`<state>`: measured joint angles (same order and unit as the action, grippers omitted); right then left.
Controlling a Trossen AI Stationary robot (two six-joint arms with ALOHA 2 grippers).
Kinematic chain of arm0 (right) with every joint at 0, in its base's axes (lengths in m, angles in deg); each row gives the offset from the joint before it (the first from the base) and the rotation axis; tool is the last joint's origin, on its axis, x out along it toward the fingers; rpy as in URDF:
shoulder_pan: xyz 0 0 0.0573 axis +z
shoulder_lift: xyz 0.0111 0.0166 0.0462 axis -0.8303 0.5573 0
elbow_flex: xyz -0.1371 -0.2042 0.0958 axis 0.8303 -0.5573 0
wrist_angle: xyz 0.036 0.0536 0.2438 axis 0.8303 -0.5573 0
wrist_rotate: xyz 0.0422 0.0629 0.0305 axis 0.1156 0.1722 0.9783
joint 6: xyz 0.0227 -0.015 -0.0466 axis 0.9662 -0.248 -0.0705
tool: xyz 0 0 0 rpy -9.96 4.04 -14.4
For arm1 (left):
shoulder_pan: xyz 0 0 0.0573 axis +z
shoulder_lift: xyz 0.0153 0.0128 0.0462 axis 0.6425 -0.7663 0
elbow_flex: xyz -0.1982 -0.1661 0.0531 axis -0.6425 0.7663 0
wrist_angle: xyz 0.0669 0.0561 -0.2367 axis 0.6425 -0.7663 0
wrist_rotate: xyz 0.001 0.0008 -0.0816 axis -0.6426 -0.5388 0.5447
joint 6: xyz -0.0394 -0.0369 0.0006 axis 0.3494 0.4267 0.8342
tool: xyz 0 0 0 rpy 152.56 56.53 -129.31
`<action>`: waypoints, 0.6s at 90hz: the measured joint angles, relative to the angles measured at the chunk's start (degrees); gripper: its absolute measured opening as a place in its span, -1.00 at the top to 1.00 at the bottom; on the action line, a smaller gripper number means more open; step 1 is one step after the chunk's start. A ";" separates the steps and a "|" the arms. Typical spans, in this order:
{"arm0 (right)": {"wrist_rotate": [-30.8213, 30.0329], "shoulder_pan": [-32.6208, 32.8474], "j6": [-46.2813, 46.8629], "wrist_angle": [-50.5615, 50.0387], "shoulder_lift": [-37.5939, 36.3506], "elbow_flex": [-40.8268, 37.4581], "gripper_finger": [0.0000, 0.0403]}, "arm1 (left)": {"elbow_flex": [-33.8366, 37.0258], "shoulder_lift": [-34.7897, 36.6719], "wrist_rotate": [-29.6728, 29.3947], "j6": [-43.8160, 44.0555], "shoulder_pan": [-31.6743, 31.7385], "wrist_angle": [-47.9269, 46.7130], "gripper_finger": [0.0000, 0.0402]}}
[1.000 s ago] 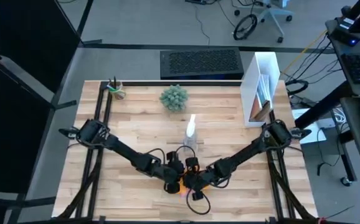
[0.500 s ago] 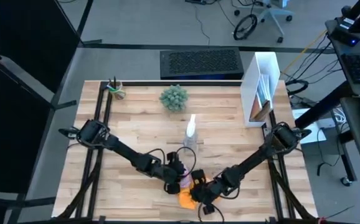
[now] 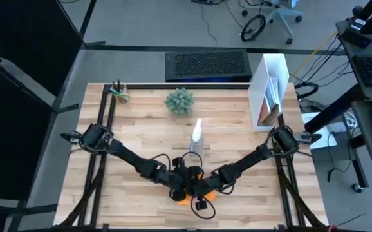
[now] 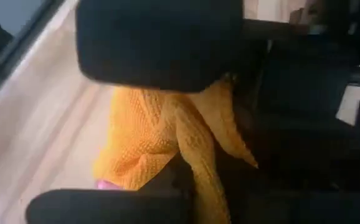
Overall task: Apply microfiber cloth
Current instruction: Wipe the cellphone with the microfiber cloth
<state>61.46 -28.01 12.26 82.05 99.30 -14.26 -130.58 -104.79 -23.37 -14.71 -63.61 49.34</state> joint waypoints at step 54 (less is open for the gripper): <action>-4.21 8.32 14.39 -39.20 -17.03 -0.37 0.92 | -0.96 1.62 0.81 -0.78 -0.02 -0.56 0.39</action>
<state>57.26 -19.69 26.65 42.85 82.26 -14.63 -131.55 -103.17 -22.56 -15.49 -63.63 48.77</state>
